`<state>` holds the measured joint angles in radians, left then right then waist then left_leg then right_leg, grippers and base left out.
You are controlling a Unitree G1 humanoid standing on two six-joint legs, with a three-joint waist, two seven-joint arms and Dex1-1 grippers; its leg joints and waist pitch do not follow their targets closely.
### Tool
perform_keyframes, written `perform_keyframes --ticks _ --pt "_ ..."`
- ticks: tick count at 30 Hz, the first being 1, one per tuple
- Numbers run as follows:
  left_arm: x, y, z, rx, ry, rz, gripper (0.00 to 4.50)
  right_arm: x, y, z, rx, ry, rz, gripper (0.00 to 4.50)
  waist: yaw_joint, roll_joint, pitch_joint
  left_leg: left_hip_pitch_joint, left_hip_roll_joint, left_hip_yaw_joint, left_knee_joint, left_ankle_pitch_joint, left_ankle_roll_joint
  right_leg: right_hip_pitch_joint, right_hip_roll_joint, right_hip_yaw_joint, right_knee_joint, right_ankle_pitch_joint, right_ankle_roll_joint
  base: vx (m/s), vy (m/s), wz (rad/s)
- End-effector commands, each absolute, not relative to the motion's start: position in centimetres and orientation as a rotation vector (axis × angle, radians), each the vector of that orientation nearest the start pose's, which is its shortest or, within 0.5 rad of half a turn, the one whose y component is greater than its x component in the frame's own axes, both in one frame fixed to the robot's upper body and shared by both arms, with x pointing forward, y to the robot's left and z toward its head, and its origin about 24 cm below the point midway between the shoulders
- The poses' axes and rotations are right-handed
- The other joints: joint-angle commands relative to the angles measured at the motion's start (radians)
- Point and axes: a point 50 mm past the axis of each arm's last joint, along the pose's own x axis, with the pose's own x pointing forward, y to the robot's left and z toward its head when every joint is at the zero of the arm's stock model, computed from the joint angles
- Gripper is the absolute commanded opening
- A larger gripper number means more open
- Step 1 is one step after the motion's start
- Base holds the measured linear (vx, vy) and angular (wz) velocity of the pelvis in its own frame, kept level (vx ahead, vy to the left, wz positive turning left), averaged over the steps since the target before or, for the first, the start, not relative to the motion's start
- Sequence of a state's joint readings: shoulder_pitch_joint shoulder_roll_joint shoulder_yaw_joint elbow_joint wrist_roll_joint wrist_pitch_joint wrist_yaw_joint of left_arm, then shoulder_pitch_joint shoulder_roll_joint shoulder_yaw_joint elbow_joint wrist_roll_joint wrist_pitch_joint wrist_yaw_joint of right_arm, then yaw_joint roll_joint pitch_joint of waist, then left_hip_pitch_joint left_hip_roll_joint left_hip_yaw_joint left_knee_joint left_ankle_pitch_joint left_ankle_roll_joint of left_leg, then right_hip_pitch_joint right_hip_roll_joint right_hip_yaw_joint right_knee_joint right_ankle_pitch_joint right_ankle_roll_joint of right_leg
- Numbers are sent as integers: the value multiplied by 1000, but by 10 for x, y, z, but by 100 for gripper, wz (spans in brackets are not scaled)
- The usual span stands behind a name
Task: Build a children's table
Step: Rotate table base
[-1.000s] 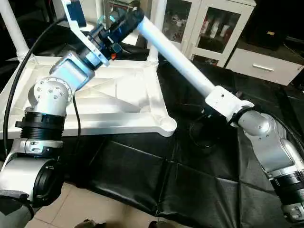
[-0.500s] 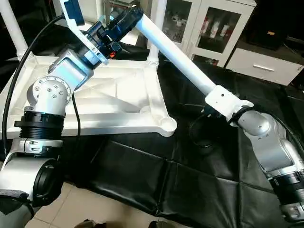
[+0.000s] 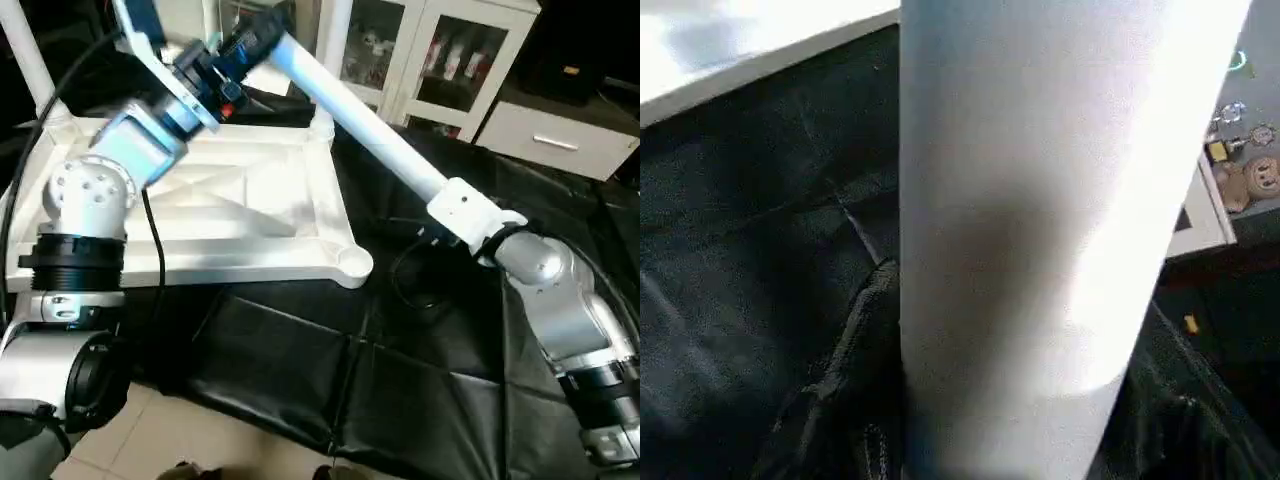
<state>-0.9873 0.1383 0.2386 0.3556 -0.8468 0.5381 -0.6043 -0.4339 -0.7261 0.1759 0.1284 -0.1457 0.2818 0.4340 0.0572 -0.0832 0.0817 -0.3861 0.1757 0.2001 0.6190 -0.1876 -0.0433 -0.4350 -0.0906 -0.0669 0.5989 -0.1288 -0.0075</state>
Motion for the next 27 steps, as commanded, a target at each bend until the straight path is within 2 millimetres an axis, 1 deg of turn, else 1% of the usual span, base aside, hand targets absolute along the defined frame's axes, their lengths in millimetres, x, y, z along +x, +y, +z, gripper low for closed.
perform_keyframes --ticks 1,2,3,4,5,6,7,9,10,11,12,13,14,15,16,17,18,19,20,21,22,23,24,25,26,27 --pt "358 99 283 -684 -391 -1048 294 323 -245 136 -833 206 306 185 3 4 -88 22 45 -19 -64 -177 44 71 -47 39 -56 -219 -230 0 0 0" --pt "358 99 283 -684 -391 -1048 294 323 -245 136 -833 206 306 185 3 4 -88 23 45 -20 -63 -184 40 70 -48 39 -58 -228 -227 0 0 0" --pt "359 105 291 -715 -458 -1015 310 323 -247 134 -821 214 303 185 3 4 -88 23 46 -20 -64 -187 37 70 -47 38 -58 -232 -225 0 0 0" --pt "361 109 296 -728 -495 -979 319 323 -248 134 -819 215 301 185 5 2 -92 23 46 -21 -62 -189 34 72 -49 37 -58 -237 -223 0 0 0" --pt "363 115 301 -755 -532 -952 322 324 -248 134 -802 215 297 185 5 0 -91 21 46 -22 -62 -188 31 72 -49 37 -57 -239 -218 0 0 0" --pt "363 120 305 -795 -558 -940 322 324 -249 133 -786 217 293 185 5 2 -91 22 43 -20 -61 -199 29 71 -49 37 -59 -252 -214 0 0 0" --pt "365 127 308 -812 -586 -912 322 323 -251 133 -771 218 285 185 6 0 -90 20 42 -20 -61 -204 27 72 -49 36 -60 -262 -207 0 0 0" --pt "366 134 312 -816 -623 -864 322 323 -254 133 -746 221 271 185 6 1 -90 21 42 -21 -61 -209 26 70 -48 35 -62 -273 -199 0 0 0" --pt "369 141 313 -831 -642 -806 322 324 -257 135 -658 221 248 185 5 1 -90 19 42 -22 -62 -210 24 72 -47 35 -62 -278 -192 0 0 0" --pt "371 146 313 -846 -654 -766 322 324 -259 136 -588 222 233 185 5 1 -90 21 41 -20 -61 -210 28 70 -46 36 -64 -276 -191 0 0 0" --pt "376 152 309 -822 -635 -695 322 327 -263 142 -417 207 191 185 7 3 -91 22 41 -21 -61 -206 32 69 -45 34 -62 -267 -192 0 0 0" --pt "381 155 300 -741 -581 -635 322 329 -265 148 -284 194 181 184 4 5 -92 24 40 -20 -61 -208 39 66 -42 35 -61 -263 -195 0 0 0" --pt "383 155 294 -676 -547 -615 322 329 -264 151 -236 174 205 184 0 10 -95 22 42 -25 -62 -204 43 70 -42 32 -57 -259 -189 0 0 0" --pt "386 152 278 -494 -456 -595 322 329 -259 159 -131 138 277 184 2 11 -95 26 45 -24 -63 -202 45 67 -43 33 -61 -262 -175 0 0 0" --pt "386 145 264 -364 -384 -619 322 327 -254 163 -50 137 348 184 2 14 -95 28 49 -26 -65 -192 45 68 -42 34 -58 -255 -173 0 0 0" --pt "385 139 252 -286 -324 -656 322 324 -248 166 45 146 441 184 4 16 -94 30 49 -25 -66 -188 49 68 -42 36 -58 -247 -177 0 0 0" --pt "385 139 252 -286 -324 -656 322 324 -248 166 45 146 441 184 9 20 -96 29 51 -25 -65 -164 44 68 -47 37 -52 -214 -196 0 0 0" --pt "381 130 239 -264 -269 -723 322 316 -236 170 184 163 610 184 11 23 -99 31 51 -24 -63 -149 39 67 -47 37 -49 -191 -207 0 0 0" --pt "379 127 235 -264 -255 -744 322 313 -233 172 224 166 666 184 19 22 -101 31 52 -24 -63 -130 56 74 -50 37 -43 -140 -244 0 0 0" --pt "374 121 229 -284 -235 -804 322 305 -227 174 311 167 804 184 20 30 -100 30 51 -23 -62 -131 62 74 -48 38 -40 -126 -258 0 0 0" --pt "369 114 222 -283 -210 -870 322 296 -226 175 382 172 918 184 25 30 -96 29 54 -22 -63 -146 64 71 -51 37 -45 -126 -270 0 0 0" --pt "365 109 218 -280 -194 -911 322 290 -226 175 425 175 984 184 30 27 -98 31 55 -22 -63 -153 62 74 -54 37 -46 -131 -274 0 0 0" --pt "359 102 211 -268 -171 -975 322 285 -228 177 499 175 1045 184 39 20 -96 29 55 -21 -64 -164 52 72 -56 37 -46 -152 -281 0 0 0" --pt "354 97 206 -263 -150 -1025 322 283 -231 179 558 166 1081 184 39 16 -94 28 55 -22 -65 -168 46 72 -55 37 -47 -168 -278 0 0 0" --pt "352 95 205 -258 -142 -1049 322 282 -233 182 593 156 1090 184 40 15 -93 28 53 -20 -65 -181 30 68 -56 36 -53 -214 -265 0 0 0" --pt "349 94 203 -253 -137 -1067 322 283 -235 187 643 130 1096 184 40 14 -90 29 52 -22 -66 -196 12 67 -59 35 -58 -270 -245 0 0 0"
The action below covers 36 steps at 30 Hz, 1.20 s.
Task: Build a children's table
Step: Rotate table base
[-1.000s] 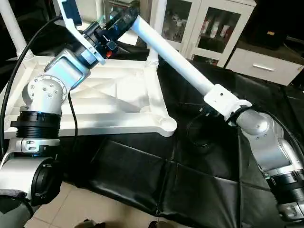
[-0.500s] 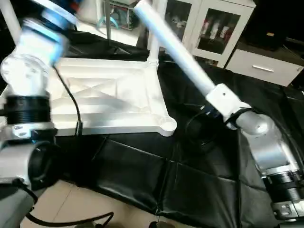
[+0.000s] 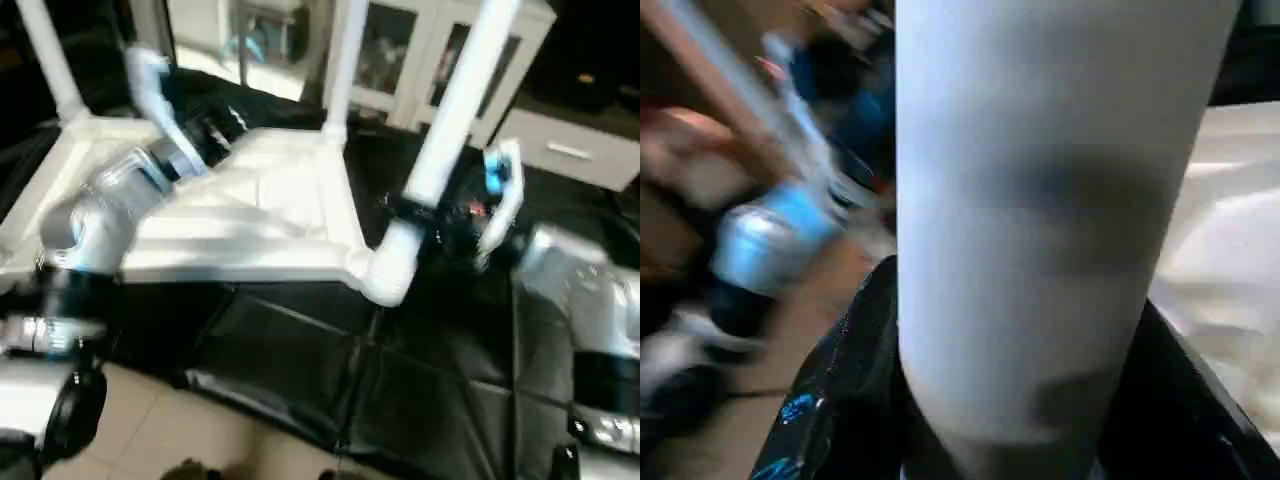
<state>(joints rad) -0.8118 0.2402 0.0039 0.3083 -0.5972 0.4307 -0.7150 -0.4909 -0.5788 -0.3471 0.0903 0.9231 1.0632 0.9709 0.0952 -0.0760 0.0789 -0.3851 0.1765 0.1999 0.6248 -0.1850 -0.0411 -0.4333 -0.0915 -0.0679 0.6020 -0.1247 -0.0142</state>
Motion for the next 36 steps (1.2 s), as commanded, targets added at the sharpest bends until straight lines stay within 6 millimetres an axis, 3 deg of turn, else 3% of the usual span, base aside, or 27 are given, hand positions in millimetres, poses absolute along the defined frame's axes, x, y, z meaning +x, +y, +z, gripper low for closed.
perform_keyframes --ticks 1,3,4,5,6,8,10,13,15,18,21,29,30,32,33,34,36 --pt "347 93 202 -244 -131 -1074 322 284 -236 190 684 108 1104 184 -1 -8 -87 27 49 -20 -70 -214 -5 63 -57 34 -69 -335 -210 0 0 0" --pt "346 93 201 -237 -126 -1071 322 284 -236 193 711 94 1116 184 0 2 -83 28 48 -24 -71 -231 -20 59 -61 33 -77 -418 -169 0 0 0" --pt "345 94 201 -236 -123 -1071 322 282 -235 194 721 94 1136 184 -2 -9 -85 26 47 -24 -69 -233 -23 59 -60 31 -81 -441 -153 0 0 0" --pt "344 94 201 -235 -122 -1071 322 280 -234 196 727 95 1154 184 -1 -4 -84 26 45 -26 -70 -235 -26 58 -61 29 -86 -480 -127 0 0 0" --pt "342 95 200 -226 -117 -1079 322 277 -232 197 733 101 1186 184 -4 -14 -81 24 46 -27 -71 -236 -26 58 -62 27 -89 -500 -113 0 0 0" --pt "339 96 197 -218 -105 -1080 322 275 -231 196 744 109 1203 184 -4 -7 -81 22 44 -31 -71 -234 -27 54 -62 24 -96 -553 -74 0 0 0" --pt "336 94 193 -203 -86 -1093 322 274 -231 196 752 123 1207 184 -5 -13 -79 25 42 -32 -71 -245 -30 47 -60 21 -102 -597 -45 0 0 0" --pt "335 93 192 -191 -79 -1101 322 273 -231 197 762 119 1212 184 -5 -12 -81 23 43 -34 -73 -240 -31 46 -60 18 -105 -601 -30 0 0 0" --pt "334 94 191 -189 -76 -1102 322 273 -231 198 766 118 1211 184 -5 -9 -81 21 45 -35 -75 -231 -32 47 -60 18 -103 -569 -38 0 0 0" --pt "334 94 186 -153 -58 -1085 322 273 -232 198 782 117 1209 184 -3 -13 -85 21 46 -33 -75 -221 -31 48 -60 20 -96 -530 -49 0 0 0" --pt "331 92 184 -150 -49 -1091 322 272 -231 197 792 120 1215 184 0 -6 -86 19 46 -31 -76 -202 -28 48 -61 24 -90 -482 -68 0 0 0" --pt "330 88 176 -138 -24 -1083 322 270 -229 196 801 125 1215 184 4 -11 -88 14 45 -26 -75 -154 -12 55 -58 27 -80 -402 -99 0 0 0" --pt "335 89 170 -87 -14 -1016 322 280 -229 188 715 138 1076 184 4 -8 -87 13 49 -28 -78 -153 -18 53 -57 28 -82 -396 -94 0 0 0" --pt "336 89 166 -48 -14 -984 322 288 -229 182 631 155 962 184 1 -11 -89 17 46 -28 -77 -167 -36 54 -59 26 -82 -426 -81 0 0 0" --pt "337 89 162 9 -18 -968 322 303 -232 173 543 182 753 184 -6 -11 -84 12 45 -30 -80 -173 -54 48 -59 26 -88 -466 -58 0 0 0" --pt "337 88 160 40 -19 -962 322 311 -234 169 510 194 641 184 -9 -12 -87 15 43 -30 -80 -175 -64 47 -60 25 -90 -488 -50 0 0 0" --pt "336 89 152 139 -20 -972 322 316 -233 166 504 183 566 184 -10 -6 -85 21 42 -29 -81 -214 -63 41 -58 27 -97 -510 -40 0 0 0"
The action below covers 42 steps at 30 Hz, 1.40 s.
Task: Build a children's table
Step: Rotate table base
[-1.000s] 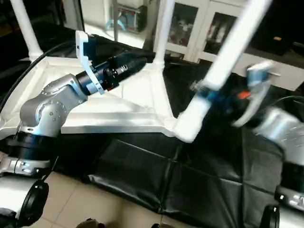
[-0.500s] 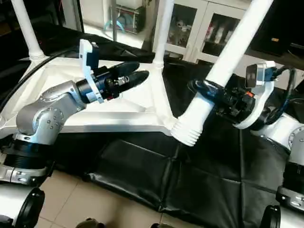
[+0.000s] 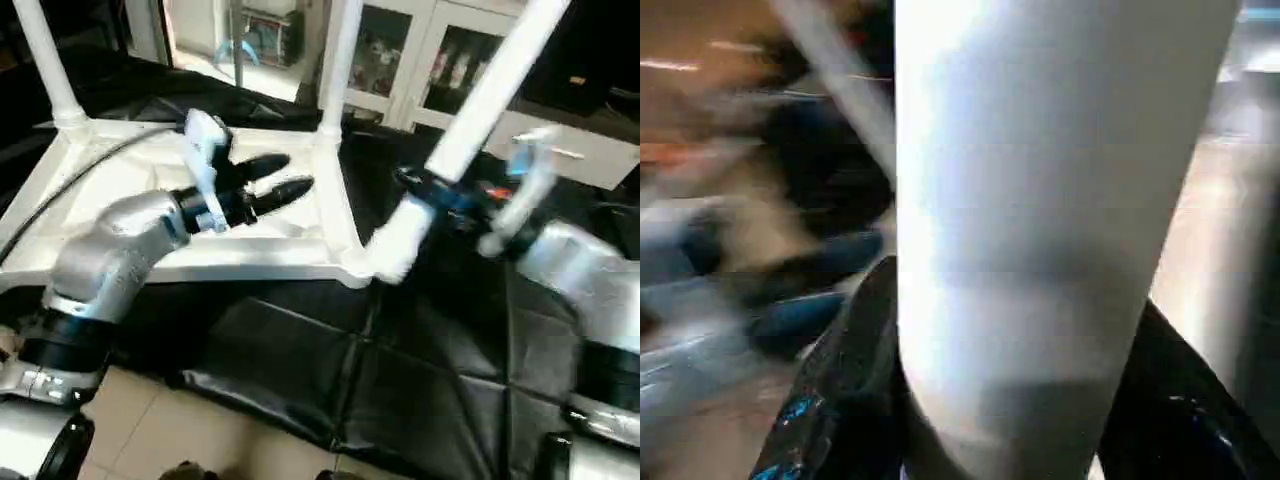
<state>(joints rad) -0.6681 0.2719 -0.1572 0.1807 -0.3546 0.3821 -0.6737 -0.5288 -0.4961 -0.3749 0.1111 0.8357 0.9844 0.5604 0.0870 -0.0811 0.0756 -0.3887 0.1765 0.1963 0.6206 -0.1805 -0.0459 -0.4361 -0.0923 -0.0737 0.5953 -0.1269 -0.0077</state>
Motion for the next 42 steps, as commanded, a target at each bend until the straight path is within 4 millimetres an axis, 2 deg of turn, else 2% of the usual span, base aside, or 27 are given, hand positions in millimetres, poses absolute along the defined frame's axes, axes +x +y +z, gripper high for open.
perform_keyframes --ticks 1,2,3,5,7,9,11,12,14,15,16,17,19,20,23,24,30,34,37,42 --pt "334 87 142 210 3 -995 322 314 -230 165 539 180 562 184 -3 14 -76 24 40 -28 -80 -234 -57 41 -55 33 -92 -512 -41 0 0 0" --pt "331 85 134 255 19 -1018 322 311 -228 164 565 191 562 184 -7 7 -77 25 39 -29 -82 -258 -47 43 -52 31 -96 -528 -21 0 0 0" --pt "330 83 131 260 17 -1034 322 309 -226 163 571 197 572 184 -7 5 -77 24 42 -31 -84 -254 -44 46 -52 31 -91 -511 -19 0 0 0" --pt "328 81 127 272 19 -1062 322 307 -225 162 582 200 573 184 -3 6 -78 28 45 -28 -84 -241 -38 43 -52 35 -87 -464 -38 0 0 0" --pt "325 78 115 361 29 -1115 322 305 -222 158 583 200 555 184 -4 9 -77 27 46 -26 -86 -230 -36 42 -50 37 -83 -410 -59 0 0 0" --pt "324 75 105 421 40 -1142 322 306 -223 154 565 197 515 184 -4 2 -79 24 47 -25 -86 -216 -37 48 -53 39 -76 -371 -74 0 0 0" --pt "324 72 98 473 44 -1161 322 307 -225 152 539 181 470 184 -3 3 -77 23 46 -24 -87 -221 -38 45 -55 40 -80 -384 -69 0 0 0" --pt "325 70 93 510 49 -1166 322 309 -227 152 514 167 434 184 -3 3 -79 23 46 -25 -88 -219 -44 49 -58 41 -78 -392 -71 0 0 0" --pt "329 70 87 565 55 -1150 322 311 -228 153 420 128 369 184 -7 4 -77 24 45 -25 -88 -232 -49 47 -58 41 -79 -408 -63 0 0 0" --pt "334 71 83 567 71 -1141 295 312 -227 156 360 86 330 184 -7 4 -75 23 45 -25 -89 -237 -50 44 -58 41 -82 -419 -58 0 0 0" --pt "335 72 82 567 73 -1138 295 312 -227 156 350 78 325 184 -10 6 -72 22 41 -23 -89 -256 -54 42 -56 41 -89 -450 -43 0 0 0" --pt "335 72 82 567 73 -1138 288 312 -227 156 350 78 325 184 -9 6 -75 26 45 -28 -90 -261 -53 46 -61 40 -85 -449 -50 0 0 0" --pt "340 72 79 574 96 -1150 285 311 -225 155 287 53 310 184 -10 4 -73 27 44 -26 -90 -273 -45 43 -60 40 -90 -457 -52 0 0 0" --pt "342 72 78 585 108 -1156 273 310 -224 153 281 56 310 184 -11 7 -73 26 44 -27 -91 -273 -37 44 -58 40 -89 -437 -61 0 0 0" --pt "349 74 75 643 146 -1163 246 309 -221 148 239 69 320 184 -10 6 -74 25 44 -27 -90 -268 -28 47 -59 40 -86 -412 -73 0 0 0" --pt "351 74 74 659 166 -1170 242 308 -220 147 232 69 329 184 -12 11 -74 26 43 -27 -90 -271 -25 48 -57 41 -85 -384 -86 0 0 0" --pt "352 76 64 714 271 -1251 196 307 -219 145 202 57 325 183 -6 19 -73 28 47 -25 -92 -255 -12 54 -61 44 -77 -309 -145 0 0 0" --pt "352 72 62 710 293 -1286 157 305 -219 146 184 48 329 183 -5 20 -70 31 46 -25 -93 -291 -12 54 -62 43 -83 -350 -151 0 0 0" --pt "353 70 61 718 300 -1290 145 305 -219 147 179 44 333 183 -4 17 -71 32 47 -26 -93 -293 -10 54 -63 43 -82 -352 -150 0 0 0" --pt "354 58 65 700 278 -1309 103 306 -217 149 162 37 357 183 0 15 -73 32 49 -23 -91 -259 9 57 -65 45 -76 -302 -177 0 0 0"
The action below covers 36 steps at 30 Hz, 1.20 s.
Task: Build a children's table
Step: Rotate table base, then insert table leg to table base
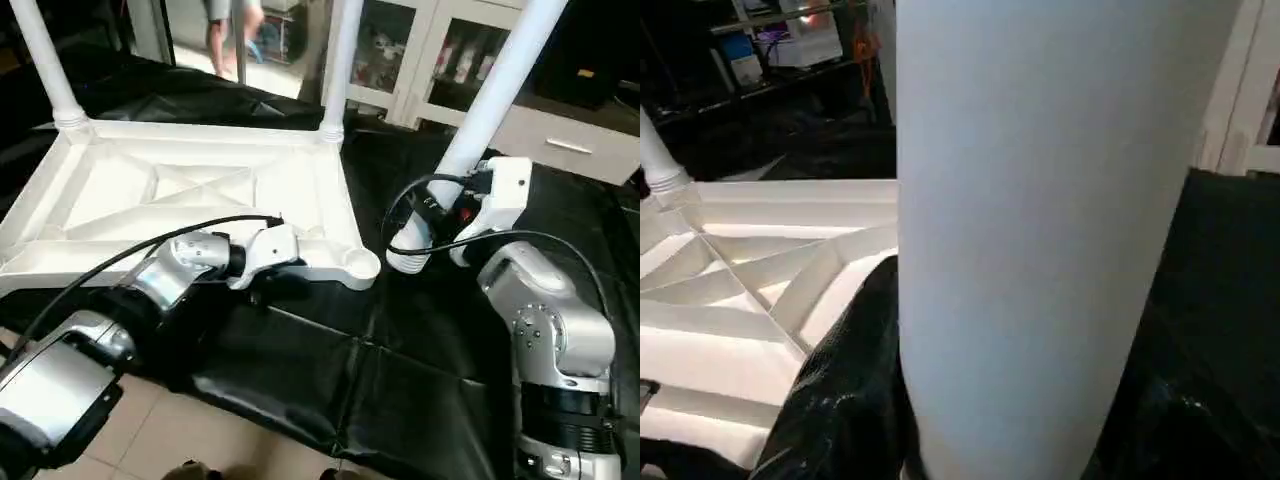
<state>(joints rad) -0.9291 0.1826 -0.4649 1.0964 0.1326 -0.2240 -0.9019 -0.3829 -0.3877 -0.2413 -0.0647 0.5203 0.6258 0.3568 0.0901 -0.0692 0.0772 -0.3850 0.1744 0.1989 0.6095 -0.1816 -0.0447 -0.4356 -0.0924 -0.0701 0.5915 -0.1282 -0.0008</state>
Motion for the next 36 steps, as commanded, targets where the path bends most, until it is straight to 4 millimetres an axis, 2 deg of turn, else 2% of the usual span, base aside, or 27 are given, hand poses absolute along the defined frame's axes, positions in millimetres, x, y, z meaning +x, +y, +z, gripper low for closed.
perform_keyframes --ticks 1,3,12,13,16,17,19,20,21,23,24,25,26,27,29,30,33,36 --pt "353 57 65 700 279 -1316 103 306 -216 149 162 37 359 183 -3 4 -75 29 52 -26 -80 -258 7 56 -64 41 -72 -299 -185 0 0 0" --pt "352 54 63 723 290 -1336 76 307 -216 150 158 36 366 183 -3 5 -76 29 53 -27 -81 -259 8 57 -65 41 -72 -294 -191 0 0 0" --pt "346 58 54 763 345 -1415 24 305 -211 149 158 41 404 183 -2 6 -79 28 53 -27 -81 -264 10 60 -68 41 -75 -305 -190 0 0 0" --pt "343 61 50 766 372 -1448 13 302 -207 148 153 59 440 183 -1 10 -80 28 53 -28 -82 -259 10 61 -67 41 -72 -295 -192 0 0 0" --pt "335 71 41 779 432 -1517 2 295 -199 145 125 99 521 183 1 8 -79 28 54 -27 -83 -253 20 65 -68 43 -71 -279 -196 0 0 0" --pt "331 76 37 788 458 -1546 0 292 -198 144 114 115 543 183 1 13 -78 28 56 -27 -85 -257 22 65 -70 44 -72 -281 -199 0 0 0" --pt "325 84 31 794 500 -1583 0 288 -197 143 98 136 568 183 1 13 -76 30 58 -27 -87 -272 16 64 -71 44 -73 -305 -201 0 0 0" --pt "320 88 28 797 496 -1587 0 284 -198 143 103 154 586 183 -1 14 -72 31 58 -28 -89 -298 10 64 -70 44 -78 -350 -191 0 0 0" --pt "317 89 27 780 478 -1577 0 282 -198 144 102 163 595 183 -3 17 -67 38 59 -29 -93 -337 0 57 -70 43 -87 -415 -178 0 0 0" --pt "316 90 26 767 468 -1571 0 280 -198 144 100 168 600 183 -8 18 -63 47 58 -31 -95 -384 -14 54 -69 39 -98 -500 -154 0 0 0" --pt "314 90 27 743 453 -1558 0 279 -199 144 97 172 599 183 -13 14 -59 53 57 -37 -96 -426 -27 51 -72 36 -110 -602 -112 0 0 0" --pt "313 90 27 727 442 -1546 0 279 -199 143 100 179 599 183 -15 10 -58 54 58 -39 -97 -429 -27 51 -74 35 -112 -623 -103 0 0 0" --pt "313 90 27 727 442 -1546 0 279 -199 143 100 179 599 183 -16 15 -56 58 57 -41 -98 -438 -26 47 -75 33 -120 -667 -82 0 0 0" --pt "312 90 27 722 438 -1542 0 278 -199 142 101 183 601 183 -20 17 -57 62 56 -43 -98 -450 -29 47 -74 29 -126 -689 -69 0 0 0" --pt "310 89 29 711 428 -1540 0 277 -197 140 109 193 606 183 -23 10 -57 61 56 -44 -99 -447 -30 45 -73 31 -126 -683 -62 0 0 0" --pt "309 88 30 706 427 -1541 0 277 -196 139 115 198 608 183 -27 12 -60 52 59 -46 -104 -427 -31 49 -74 35 -117 -638 -73 0 0 0" --pt "306 86 33 697 421 -1544 0 277 -188 131 126 236 619 183 -35 8 -59 47 56 -42 -104 -406 -20 48 -72 39 -114 -610 -83 0 0 0" --pt "304 85 34 691 413 -1549 0 278 -182 119 120 267 622 183 -36 13 -59 44 56 -39 -105 -368 -12 47 -71 42 -112 -585 -91 0 0 0"
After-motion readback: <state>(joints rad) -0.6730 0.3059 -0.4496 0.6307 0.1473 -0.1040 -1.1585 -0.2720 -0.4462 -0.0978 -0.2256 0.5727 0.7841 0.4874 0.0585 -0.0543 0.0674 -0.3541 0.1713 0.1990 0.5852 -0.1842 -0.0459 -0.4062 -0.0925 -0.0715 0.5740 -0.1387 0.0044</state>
